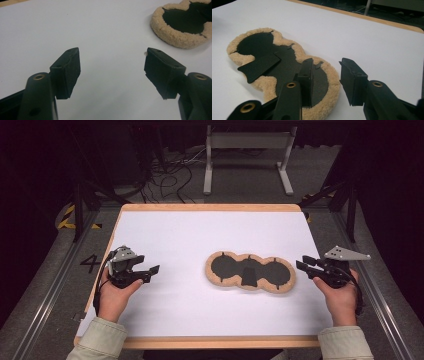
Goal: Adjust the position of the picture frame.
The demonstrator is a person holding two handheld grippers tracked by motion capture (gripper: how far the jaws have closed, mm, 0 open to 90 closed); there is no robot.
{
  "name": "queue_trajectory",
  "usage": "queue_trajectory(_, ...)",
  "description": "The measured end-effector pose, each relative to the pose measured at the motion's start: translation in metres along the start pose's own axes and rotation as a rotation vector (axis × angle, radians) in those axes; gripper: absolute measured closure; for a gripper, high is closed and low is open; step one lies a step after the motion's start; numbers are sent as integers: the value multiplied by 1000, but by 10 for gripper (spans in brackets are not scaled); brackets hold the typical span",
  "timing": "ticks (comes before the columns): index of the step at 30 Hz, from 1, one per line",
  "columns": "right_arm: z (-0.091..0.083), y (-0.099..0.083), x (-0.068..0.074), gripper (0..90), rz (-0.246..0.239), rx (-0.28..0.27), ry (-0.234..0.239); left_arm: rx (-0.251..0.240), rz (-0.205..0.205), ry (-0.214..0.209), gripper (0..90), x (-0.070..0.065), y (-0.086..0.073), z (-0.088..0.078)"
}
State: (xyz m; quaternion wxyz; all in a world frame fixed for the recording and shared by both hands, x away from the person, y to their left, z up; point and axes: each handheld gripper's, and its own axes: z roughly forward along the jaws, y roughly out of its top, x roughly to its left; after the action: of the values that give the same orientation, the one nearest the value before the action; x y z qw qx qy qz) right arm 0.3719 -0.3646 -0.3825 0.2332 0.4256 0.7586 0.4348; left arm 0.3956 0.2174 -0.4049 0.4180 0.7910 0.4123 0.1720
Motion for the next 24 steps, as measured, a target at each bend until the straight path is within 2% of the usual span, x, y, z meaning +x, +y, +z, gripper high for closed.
queue_trajectory(3, 9, 1, 0, 664, 14, 51, -26, 6, 8, -1, 299, 0, 0, 0)
queue_trajectory(5, 11, 1, 0, 675, 22, 62, -31, 3, 4, 1, 299, 0, 0, 0)
queue_trajectory(14, 22, -6, -7, 846, 61, 211, -127, 4, -2, 5, 299, 1, -3, -2)
queue_trajectory(17, 26, -9, -7, 883, 60, 244, -142, 4, -7, 8, 299, 2, -3, -3)
queue_trajectory(24, 32, -13, -8, 900, 63, 290, -168, 4, -3, 6, 299, 2, -3, -1)
